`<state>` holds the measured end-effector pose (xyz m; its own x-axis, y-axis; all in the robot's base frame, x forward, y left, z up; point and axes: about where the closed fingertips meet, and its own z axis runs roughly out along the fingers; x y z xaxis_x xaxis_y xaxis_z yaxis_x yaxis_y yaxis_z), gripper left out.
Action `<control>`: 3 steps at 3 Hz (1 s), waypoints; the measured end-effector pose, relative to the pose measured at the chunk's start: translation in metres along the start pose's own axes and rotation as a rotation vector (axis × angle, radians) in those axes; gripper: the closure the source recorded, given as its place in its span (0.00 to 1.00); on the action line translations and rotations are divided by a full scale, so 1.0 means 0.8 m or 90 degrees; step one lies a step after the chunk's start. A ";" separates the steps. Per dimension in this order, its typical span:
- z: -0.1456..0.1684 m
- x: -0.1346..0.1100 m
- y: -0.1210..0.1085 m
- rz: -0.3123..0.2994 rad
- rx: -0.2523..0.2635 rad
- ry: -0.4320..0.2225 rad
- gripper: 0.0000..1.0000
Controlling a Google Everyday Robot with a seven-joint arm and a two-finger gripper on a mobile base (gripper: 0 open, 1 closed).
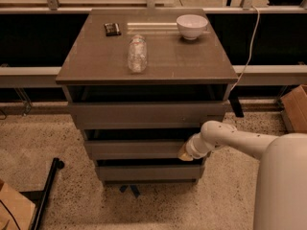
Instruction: Close middle drawer
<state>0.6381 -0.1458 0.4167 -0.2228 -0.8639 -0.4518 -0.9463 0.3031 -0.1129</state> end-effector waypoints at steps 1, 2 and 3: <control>0.002 0.000 0.002 0.000 -0.003 0.000 0.60; 0.005 0.000 0.004 0.000 -0.005 0.000 0.37; 0.008 -0.001 0.007 -0.001 -0.008 0.000 0.06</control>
Offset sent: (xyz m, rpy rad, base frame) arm -0.0009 0.0011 -0.0016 0.0007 0.0028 0.0016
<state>0.6346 -0.1411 0.4105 -0.2217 -0.8641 -0.4518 -0.9495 0.2969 -0.1018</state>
